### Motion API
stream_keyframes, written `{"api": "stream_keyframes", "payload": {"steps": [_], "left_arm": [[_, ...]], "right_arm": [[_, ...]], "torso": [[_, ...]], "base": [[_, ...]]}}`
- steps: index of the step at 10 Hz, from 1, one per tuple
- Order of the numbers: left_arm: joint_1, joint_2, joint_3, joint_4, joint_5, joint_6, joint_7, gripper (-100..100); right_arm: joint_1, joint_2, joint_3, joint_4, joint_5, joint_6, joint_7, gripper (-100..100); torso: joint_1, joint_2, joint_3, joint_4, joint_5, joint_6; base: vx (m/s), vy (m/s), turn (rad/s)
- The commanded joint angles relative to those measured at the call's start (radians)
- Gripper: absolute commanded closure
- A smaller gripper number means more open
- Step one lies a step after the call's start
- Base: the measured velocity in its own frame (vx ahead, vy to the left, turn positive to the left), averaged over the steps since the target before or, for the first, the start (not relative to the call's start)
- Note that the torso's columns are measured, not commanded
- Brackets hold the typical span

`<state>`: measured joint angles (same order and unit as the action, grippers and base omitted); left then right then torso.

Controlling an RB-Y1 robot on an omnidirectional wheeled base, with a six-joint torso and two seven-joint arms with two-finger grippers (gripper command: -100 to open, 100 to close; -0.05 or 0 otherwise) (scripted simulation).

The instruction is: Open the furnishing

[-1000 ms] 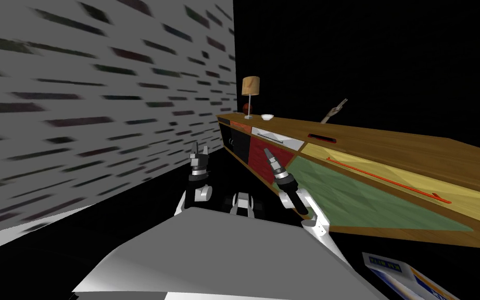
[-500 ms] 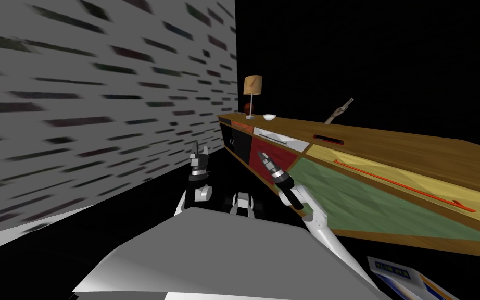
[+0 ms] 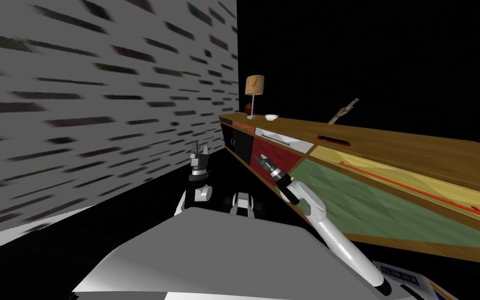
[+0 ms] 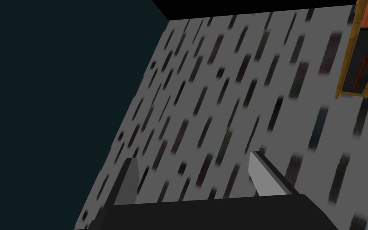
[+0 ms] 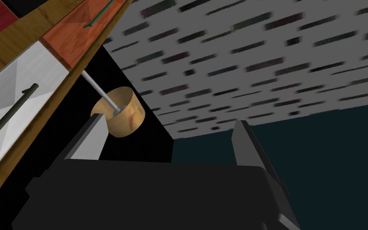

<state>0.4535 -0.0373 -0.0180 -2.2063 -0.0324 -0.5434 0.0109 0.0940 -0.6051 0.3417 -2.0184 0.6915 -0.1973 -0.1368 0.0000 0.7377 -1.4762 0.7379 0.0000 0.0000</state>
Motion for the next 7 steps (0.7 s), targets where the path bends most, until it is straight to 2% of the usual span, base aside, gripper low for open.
{"api": "stream_keyframes", "payload": {"steps": [1,2,3,4,5,6,7], "left_arm": [[0.000,0.000,0.000,0.000,0.000,0.000,0.000,0],[0.000,0.000,0.000,0.000,0.000,0.000,0.000,0],[0.000,0.000,0.000,0.000,0.000,0.000,0.000,0],[0.000,0.000,0.000,0.000,0.000,0.000,0.000,0],[0.000,0.000,0.000,0.000,0.000,0.000,0.000,0],[0.000,0.000,0.000,0.000,0.000,0.000,0.000,0],[0.000,0.000,0.000,0.000,0.000,0.000,0.000,0]], "right_arm": [[-0.011,-0.025,0.010,0.013,0.062,0.011,-0.001,-100],[-0.040,-0.072,0.037,0.040,0.101,0.036,-0.004,-100],[-0.040,-0.072,0.037,0.040,0.129,0.036,-0.004,-100],[-0.070,-0.112,0.063,0.067,0.161,0.062,-0.007,-100],[-0.070,-0.119,0.063,0.067,0.192,0.062,-0.007,-100],[-0.098,-0.156,0.089,0.096,0.222,0.087,-0.009,-100],[-0.098,-0.166,0.089,0.096,0.250,0.087,-0.009,-100]], "torso": [[0.000,0.000,0.000,0.000,0.000,0.000],[-0.001,0.001,0.001,0.000,0.000,0.000],[0.000,0.000,0.000,0.000,0.000,0.000],[0.000,0.000,0.000,0.000,0.000,0.000],[0.001,0.000,0.000,0.000,0.000,0.000],[0.000,0.000,0.000,0.000,0.000,0.000],[0.000,0.000,0.000,0.000,0.000,0.000]], "base": [[0.012,0.014,-0.003],[0.018,0.020,0.015],[0.016,0.022,0.012],[0.019,0.031,0.018],[0.016,0.029,0.009],[0.017,0.032,0.016],[0.016,0.024,0.013]]}}
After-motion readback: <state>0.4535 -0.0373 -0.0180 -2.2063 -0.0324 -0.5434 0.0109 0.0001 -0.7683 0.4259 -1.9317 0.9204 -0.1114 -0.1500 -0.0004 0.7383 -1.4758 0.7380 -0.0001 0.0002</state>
